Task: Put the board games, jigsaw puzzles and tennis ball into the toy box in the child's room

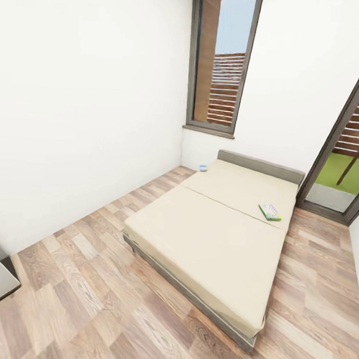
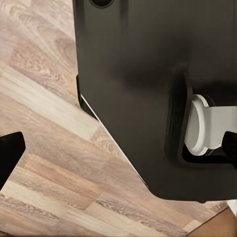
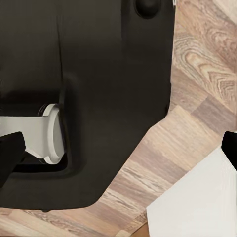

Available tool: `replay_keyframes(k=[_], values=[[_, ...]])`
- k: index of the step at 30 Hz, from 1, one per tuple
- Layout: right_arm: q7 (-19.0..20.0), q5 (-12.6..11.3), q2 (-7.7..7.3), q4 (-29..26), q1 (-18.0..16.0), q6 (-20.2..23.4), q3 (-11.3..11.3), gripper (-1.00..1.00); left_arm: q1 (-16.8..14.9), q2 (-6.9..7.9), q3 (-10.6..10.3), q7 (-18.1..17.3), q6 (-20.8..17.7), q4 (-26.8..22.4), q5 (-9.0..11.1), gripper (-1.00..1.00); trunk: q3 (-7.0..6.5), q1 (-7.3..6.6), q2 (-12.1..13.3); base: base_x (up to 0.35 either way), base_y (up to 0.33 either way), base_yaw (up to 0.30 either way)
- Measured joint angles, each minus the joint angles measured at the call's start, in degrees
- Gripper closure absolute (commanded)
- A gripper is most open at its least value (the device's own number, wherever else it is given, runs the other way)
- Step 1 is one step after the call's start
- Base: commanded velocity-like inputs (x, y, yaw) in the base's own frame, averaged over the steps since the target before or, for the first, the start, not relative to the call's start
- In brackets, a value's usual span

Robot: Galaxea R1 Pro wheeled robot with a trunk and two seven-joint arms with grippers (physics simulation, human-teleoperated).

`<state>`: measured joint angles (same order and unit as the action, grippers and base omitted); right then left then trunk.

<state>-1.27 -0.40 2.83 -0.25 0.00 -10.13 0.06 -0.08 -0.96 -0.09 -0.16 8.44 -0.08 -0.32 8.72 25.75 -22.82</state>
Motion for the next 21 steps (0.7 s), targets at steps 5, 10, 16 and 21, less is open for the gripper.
replay_keyframes(k=[5,10,16,21], values=[[0.0,0.0,0.04,0.0,0.0,0.0,0.0,-1.0,0.0,0.0,0.0,0.0,0.0,0.0,0.0,-1.0,0.18,0.0,0.0,0.0,0.0,0.264],[0.0,0.1,0.05,0.0,0.0,0.0,0.0,-1.0,0.0,0.0,0.0,0.0,0.0,0.0,0.0,-1.0,0.37,0.0,0.0,0.0,0.0,0.263],[0.0,0.1,0.06,0.0,0.0,0.0,0.0,-1.0,0.0,0.0,0.0,0.0,0.0,0.0,0.0,-1.0,0.59,0.0,0.0,0.0,0.0,0.264],[0.0,0.1,0.06,0.0,0.0,0.0,0.0,-1.0,0.0,0.0,0.0,0.0,0.0,0.0,0.0,-1.0,0.77,0.0,0.0,0.0,0.0,0.264]])
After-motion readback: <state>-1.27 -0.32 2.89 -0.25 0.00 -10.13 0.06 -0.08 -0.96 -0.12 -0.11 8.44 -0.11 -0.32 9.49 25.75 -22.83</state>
